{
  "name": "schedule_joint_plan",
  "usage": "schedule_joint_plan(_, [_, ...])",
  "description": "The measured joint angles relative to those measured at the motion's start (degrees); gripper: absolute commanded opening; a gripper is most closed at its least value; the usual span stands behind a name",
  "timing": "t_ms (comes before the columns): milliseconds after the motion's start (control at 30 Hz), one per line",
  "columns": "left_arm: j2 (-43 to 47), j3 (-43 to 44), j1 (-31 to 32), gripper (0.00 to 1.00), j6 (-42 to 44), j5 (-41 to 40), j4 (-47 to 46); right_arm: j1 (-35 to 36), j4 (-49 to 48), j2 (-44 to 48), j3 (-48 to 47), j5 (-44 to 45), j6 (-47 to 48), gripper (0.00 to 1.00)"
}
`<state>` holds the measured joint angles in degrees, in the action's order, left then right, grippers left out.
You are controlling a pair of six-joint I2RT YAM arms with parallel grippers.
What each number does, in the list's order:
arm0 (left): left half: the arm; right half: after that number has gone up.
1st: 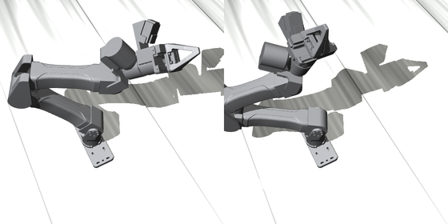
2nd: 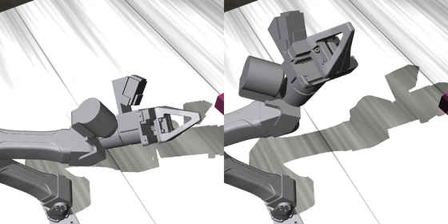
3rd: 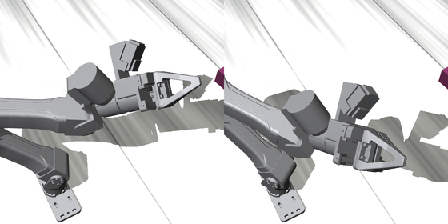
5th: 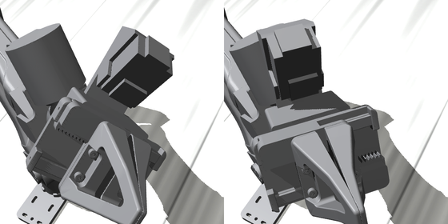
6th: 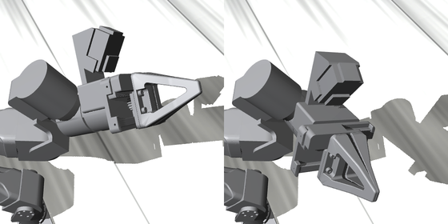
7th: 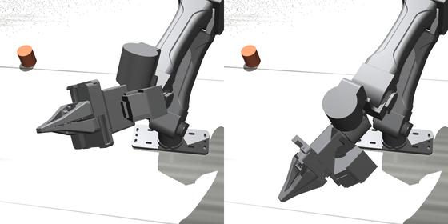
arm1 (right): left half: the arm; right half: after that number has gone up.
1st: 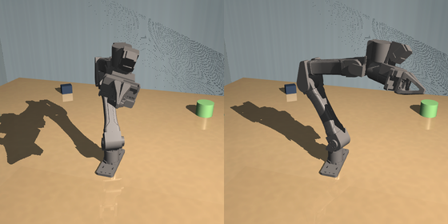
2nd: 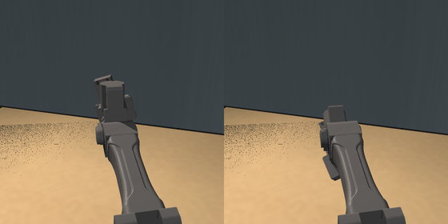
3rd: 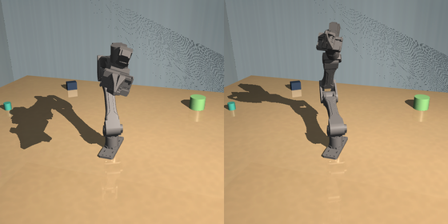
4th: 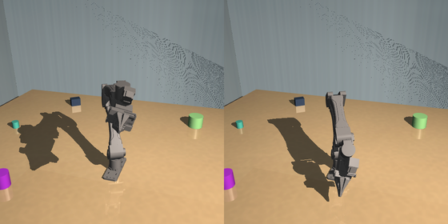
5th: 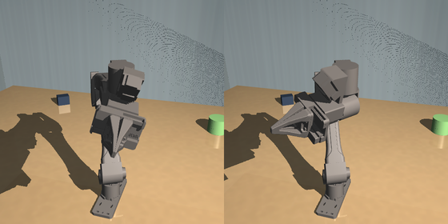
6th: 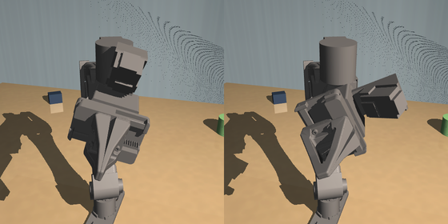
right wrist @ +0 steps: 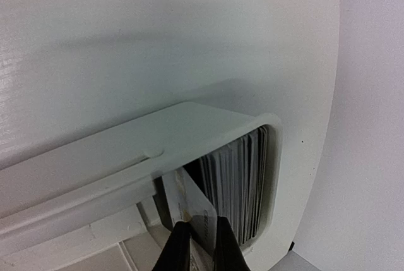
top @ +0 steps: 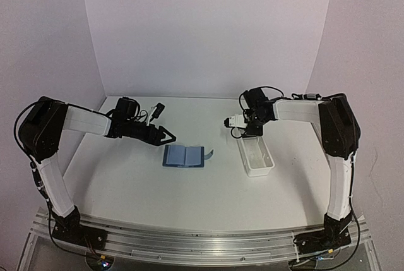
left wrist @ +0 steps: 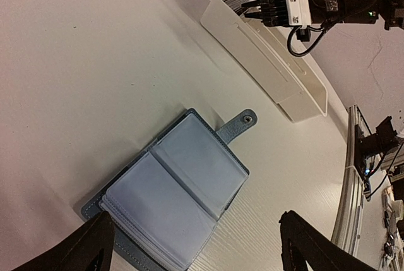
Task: Put the credit cards into the card holder
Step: Pick up the credit card from the storage box, then insert the credit card into the card holder.
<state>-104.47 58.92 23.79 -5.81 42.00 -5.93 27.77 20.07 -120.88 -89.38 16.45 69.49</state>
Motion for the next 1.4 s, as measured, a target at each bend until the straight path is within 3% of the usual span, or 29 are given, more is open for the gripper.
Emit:
schedule_joint_plan(67, [0.00, 0.00, 0.00, 0.90, -0.02, 0.09, 0.00, 0.00, 1.06, 0.00, -0.40, -0.01, -0.60, 0.00])
schedule_joint_plan(533, [0.00, 0.00, 0.00, 0.90, -0.02, 1.25, 0.02, 0.00, 7.94, 0.02, -4.64, -1.31, -3.43, 0.00])
schedule_joint_plan(1033, [0.00, 0.00, -0.02, 0.87, 0.38, 2.63, 0.05, -0.15, 13.47, 0.13, -14.07, -4.31, -15.92, 0.00])
schedule_joint_plan(1233, [1.00, 0.00, -0.30, 0.80, 1.50, 6.83, -1.94, -0.03, 12.44, 1.94, -21.96, -16.84, -32.30, 0.00])
schedule_joint_plan(1333, [2.59, 0.01, -0.55, 0.82, 0.91, 9.77, -5.11, 0.94, 7.91, 5.21, -21.27, -25.46, -41.36, 0.00])
schedule_joint_plan(1400, [3.74, 0.36, -0.69, 0.86, -0.45, 12.18, -7.33, 2.73, -0.71, 9.10, -16.05, -31.65, -48.45, 0.00])
